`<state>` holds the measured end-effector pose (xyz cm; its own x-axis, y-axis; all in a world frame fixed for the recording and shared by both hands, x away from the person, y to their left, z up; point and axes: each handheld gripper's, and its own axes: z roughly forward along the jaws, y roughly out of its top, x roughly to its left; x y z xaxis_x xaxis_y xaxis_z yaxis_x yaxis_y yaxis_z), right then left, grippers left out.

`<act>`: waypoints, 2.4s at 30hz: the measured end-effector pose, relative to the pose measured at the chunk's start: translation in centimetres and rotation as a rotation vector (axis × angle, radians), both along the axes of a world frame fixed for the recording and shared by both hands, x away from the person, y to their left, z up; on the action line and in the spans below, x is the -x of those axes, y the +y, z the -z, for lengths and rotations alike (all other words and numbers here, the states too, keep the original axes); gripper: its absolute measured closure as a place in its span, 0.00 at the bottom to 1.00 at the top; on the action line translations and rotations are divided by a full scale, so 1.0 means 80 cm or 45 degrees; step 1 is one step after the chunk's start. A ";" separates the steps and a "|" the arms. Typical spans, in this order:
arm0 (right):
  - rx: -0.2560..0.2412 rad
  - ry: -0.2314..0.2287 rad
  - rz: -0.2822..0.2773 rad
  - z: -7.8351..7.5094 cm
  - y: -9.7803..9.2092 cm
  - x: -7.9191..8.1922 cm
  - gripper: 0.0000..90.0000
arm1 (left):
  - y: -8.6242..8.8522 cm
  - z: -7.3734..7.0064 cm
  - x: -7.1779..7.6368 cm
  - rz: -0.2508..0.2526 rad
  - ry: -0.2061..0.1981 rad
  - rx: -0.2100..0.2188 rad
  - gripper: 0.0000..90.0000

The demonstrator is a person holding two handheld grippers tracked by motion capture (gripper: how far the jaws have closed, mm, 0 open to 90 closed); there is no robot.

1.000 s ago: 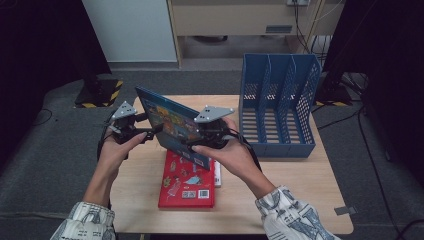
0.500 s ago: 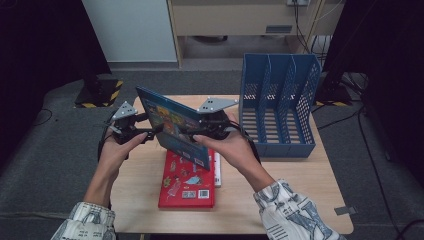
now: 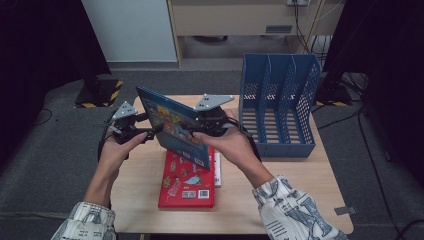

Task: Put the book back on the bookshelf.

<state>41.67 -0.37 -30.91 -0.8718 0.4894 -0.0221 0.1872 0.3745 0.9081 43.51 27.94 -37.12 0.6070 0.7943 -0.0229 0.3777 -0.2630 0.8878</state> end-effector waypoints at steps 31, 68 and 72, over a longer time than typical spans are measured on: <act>-0.024 0.005 -0.021 -0.003 0.010 -0.012 0.90 | -0.001 0.000 0.000 0.003 0.001 0.001 0.24; -0.114 0.029 0.108 -0.013 -0.021 -0.032 0.92 | 0.061 0.158 0.032 -0.261 0.238 -0.091 0.15; -0.113 0.023 0.126 -0.018 -0.022 -0.036 0.92 | 0.065 0.168 0.038 -0.295 0.269 -0.162 0.14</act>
<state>44.55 -2.12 -29.46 -0.8192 0.5721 0.0405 0.2360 0.2719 0.9329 40.45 33.11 -50.55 0.4027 0.9151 -0.0208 0.6125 -0.2525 0.7490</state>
